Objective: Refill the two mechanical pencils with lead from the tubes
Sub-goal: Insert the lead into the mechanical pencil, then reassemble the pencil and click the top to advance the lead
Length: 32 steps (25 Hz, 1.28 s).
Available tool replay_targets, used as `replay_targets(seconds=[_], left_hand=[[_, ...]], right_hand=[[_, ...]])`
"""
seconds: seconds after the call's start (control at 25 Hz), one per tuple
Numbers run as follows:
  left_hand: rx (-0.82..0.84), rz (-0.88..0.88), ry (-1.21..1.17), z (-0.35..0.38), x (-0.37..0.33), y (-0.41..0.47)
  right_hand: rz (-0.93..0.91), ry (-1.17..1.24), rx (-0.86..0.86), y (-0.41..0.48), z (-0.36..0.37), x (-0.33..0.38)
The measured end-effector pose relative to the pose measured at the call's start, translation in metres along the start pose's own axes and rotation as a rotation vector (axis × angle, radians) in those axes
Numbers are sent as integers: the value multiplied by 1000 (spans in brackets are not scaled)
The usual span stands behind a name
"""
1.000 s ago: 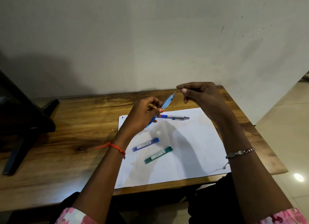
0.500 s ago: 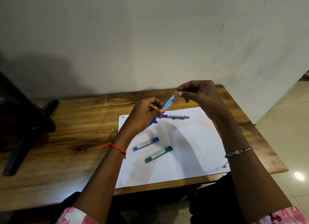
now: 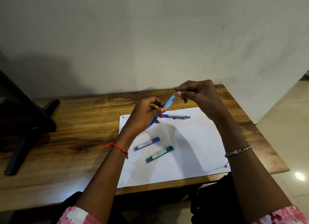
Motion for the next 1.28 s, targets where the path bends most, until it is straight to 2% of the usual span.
replay_targets(seconds=[0.24, 0.44, 0.56, 0.64, 0.8, 1.04, 1.28], left_hand=[[13, -6, -72, 3, -1, -4], [18, 10, -323, 4, -15, -4], [-3, 3, -403, 8, -17, -5], [-2, -29, -529, 10, -14, -4], [90, -185, -670, 16, -3, -1], [316, -338, -694, 30, 0, -12], [398, -363, -756, 32, -4, -16]], right_hand=[[-9, 112, 9, 0, 3, -2], [69, 477, -118, 4, 18, -3], [126, 388, -27, 7, 38, 2], [176, 432, -68, 10, 45, 5], [207, 840, -254, 23, 35, 17], [177, 901, -365, 29, 5, 48], [178, 916, -364, 24, -10, 56]])
Point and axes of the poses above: each hand's wrist, its own y-axis towards the middle knuckle, its own z-axis out of the palm, x = y × z, the point moved 4 cm from there along y, towards the middle knuckle, and after that the axes turned 11 degrees about -z, right-handed, at the moved point
